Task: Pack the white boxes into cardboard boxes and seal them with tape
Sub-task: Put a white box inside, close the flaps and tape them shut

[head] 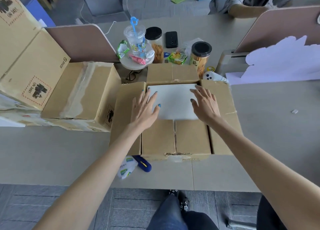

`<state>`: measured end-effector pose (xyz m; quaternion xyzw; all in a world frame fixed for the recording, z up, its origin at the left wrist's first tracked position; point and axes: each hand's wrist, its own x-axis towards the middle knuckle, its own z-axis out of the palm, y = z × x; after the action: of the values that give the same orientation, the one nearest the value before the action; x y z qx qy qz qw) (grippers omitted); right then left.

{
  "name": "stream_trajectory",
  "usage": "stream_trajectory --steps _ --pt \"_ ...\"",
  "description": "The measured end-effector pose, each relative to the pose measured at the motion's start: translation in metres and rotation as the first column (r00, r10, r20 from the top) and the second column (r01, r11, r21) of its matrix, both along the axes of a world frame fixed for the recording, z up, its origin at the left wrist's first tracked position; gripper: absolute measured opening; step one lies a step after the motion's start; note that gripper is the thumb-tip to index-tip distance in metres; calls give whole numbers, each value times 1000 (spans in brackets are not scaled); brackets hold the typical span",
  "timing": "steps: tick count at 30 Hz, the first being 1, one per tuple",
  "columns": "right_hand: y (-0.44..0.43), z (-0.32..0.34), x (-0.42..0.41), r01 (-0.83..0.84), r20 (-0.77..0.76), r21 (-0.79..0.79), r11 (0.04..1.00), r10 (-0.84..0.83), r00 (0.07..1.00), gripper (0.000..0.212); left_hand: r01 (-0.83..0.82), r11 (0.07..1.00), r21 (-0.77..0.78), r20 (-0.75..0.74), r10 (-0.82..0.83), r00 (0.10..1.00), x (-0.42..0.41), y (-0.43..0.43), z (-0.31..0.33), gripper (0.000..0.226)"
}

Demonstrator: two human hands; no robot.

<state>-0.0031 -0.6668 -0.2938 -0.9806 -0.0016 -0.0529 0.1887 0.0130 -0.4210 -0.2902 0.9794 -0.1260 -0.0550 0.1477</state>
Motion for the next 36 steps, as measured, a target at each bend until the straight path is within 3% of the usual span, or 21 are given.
stream_trajectory --steps 6,12,15,19,22,24,26,28,30,33,36 --pt "-11 -4 56 121 -144 -23 992 -123 982 67 -45 998 -34 -66 42 997 59 -3 3 57" --pt "-17 -4 89 296 -310 305 905 -200 929 79 -131 985 -109 -219 105 970 100 -10 5 59" --pt "-21 2 94 402 -343 525 751 -245 907 64 -251 920 -301 -261 174 950 106 -11 7 57" --pt "-30 3 91 418 -361 739 529 -213 908 46 -312 777 -548 -298 167 940 111 1 2 80" --pt "-35 9 90 402 -354 790 463 -191 915 30 -340 659 -671 -337 137 931 109 10 8 78" --pt "-40 11 90 395 -345 799 454 -192 919 21 -295 656 -694 -303 104 947 103 21 8 58" --pt "-45 10 91 389 -337 768 508 -195 921 26 -231 687 -689 -264 58 963 99 32 4 46" --pt "-49 14 91 364 -332 738 569 -163 929 30 -195 718 -669 -257 23 966 97 41 -3 50" --pt "-51 15 92 320 -329 700 639 -109 938 20 -143 781 -608 -234 -4 972 98 46 -10 45" --pt "-52 10 92 238 -371 377 895 -90 924 42 77 911 -406 -64 -112 992 95 52 -21 35" --pt "-50 11 88 186 -353 50 981 -157 922 56 116 945 -306 6 -120 993 91 52 -16 61"
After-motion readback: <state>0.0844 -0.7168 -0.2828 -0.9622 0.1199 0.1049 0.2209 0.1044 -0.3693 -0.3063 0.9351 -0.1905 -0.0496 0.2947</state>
